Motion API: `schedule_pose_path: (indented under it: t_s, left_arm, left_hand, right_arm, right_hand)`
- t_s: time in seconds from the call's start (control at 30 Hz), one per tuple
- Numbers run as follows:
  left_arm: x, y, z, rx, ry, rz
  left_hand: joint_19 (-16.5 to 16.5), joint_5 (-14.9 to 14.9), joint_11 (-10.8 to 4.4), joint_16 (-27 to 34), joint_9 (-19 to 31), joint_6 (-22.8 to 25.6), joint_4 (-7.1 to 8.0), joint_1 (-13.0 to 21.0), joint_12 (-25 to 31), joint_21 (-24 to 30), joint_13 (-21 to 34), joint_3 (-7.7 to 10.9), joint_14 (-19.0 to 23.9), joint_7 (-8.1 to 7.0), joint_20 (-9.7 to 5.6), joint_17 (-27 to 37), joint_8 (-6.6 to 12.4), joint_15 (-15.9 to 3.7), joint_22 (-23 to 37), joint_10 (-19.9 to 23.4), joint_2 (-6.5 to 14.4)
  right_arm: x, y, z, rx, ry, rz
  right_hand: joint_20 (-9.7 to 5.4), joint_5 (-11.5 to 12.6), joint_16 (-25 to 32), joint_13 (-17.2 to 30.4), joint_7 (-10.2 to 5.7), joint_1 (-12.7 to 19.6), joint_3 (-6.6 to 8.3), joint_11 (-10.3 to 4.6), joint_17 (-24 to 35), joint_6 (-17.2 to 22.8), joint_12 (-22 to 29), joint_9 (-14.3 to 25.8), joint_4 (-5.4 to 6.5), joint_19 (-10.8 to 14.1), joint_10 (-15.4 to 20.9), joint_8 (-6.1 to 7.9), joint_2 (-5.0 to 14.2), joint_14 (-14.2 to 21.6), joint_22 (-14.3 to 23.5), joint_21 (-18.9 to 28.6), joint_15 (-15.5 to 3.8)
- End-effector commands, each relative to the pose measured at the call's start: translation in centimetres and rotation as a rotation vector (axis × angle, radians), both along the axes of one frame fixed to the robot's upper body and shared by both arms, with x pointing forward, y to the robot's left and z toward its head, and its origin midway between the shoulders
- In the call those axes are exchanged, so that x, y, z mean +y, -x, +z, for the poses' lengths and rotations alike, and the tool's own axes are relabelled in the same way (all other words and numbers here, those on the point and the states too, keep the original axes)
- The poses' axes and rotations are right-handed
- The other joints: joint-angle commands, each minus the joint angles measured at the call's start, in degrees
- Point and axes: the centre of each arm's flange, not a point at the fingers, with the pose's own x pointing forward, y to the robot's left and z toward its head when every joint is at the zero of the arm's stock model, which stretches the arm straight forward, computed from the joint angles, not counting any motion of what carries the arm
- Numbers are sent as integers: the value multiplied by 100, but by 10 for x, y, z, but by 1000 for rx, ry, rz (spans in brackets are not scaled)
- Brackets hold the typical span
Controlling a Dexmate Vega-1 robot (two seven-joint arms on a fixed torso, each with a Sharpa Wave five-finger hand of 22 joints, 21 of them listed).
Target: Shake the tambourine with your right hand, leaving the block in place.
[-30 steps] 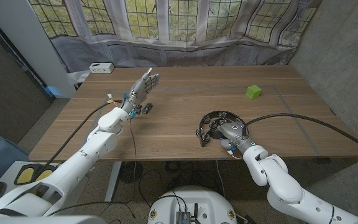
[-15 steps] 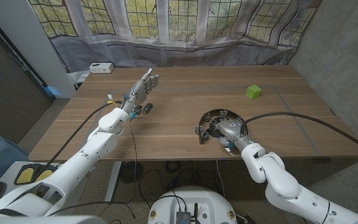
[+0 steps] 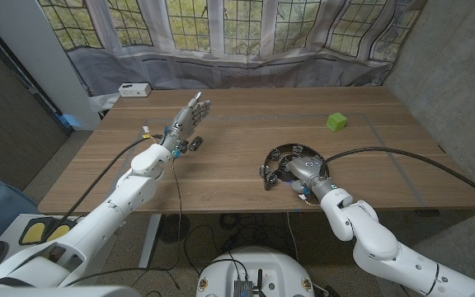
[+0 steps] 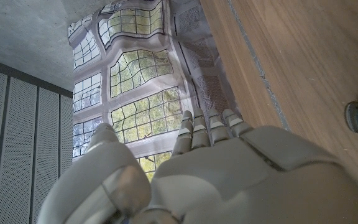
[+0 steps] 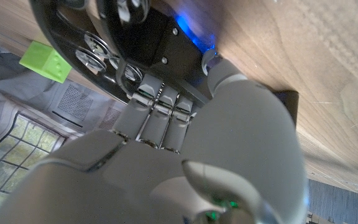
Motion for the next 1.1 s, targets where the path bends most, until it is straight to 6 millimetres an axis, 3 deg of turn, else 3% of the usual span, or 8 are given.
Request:
schedule_pose_path:
  t_s: [0.03, 1.1]
  left_arm:
    - [3, 4, 5, -13, 1, 15]
    - [-15, 5, 7, -6, 19, 46]
  left_hand:
    - [-1, -12, -34, -13, 5, 68, -28, 24, -29, 9, 33, -1, 25, -18, 14, 10, 0, -30, 28, 50, 51]
    - [22, -13, -40, -3, 5, 127, -37, 12, -20, 18, 32, 1, 66, -21, 8, 9, 9, -16, 28, 97, 55]
  right_arm:
    - [-4, 10, 10, -17, 2, -24]
    - [-18, 29, 50, -166, -36, 59]
  right_hand:
    - [-609, -14, -45, 9, -669, 127, 23, 1, -23, 1007, -7, 11, 19, 527, 56, -21, 232, 317, 97, 214, -793]
    - [-575, -32, -157, 5, -635, 207, -35, 51, -12, 1070, -153, 1, -28, 402, 70, -127, 213, 342, 75, 311, -770]
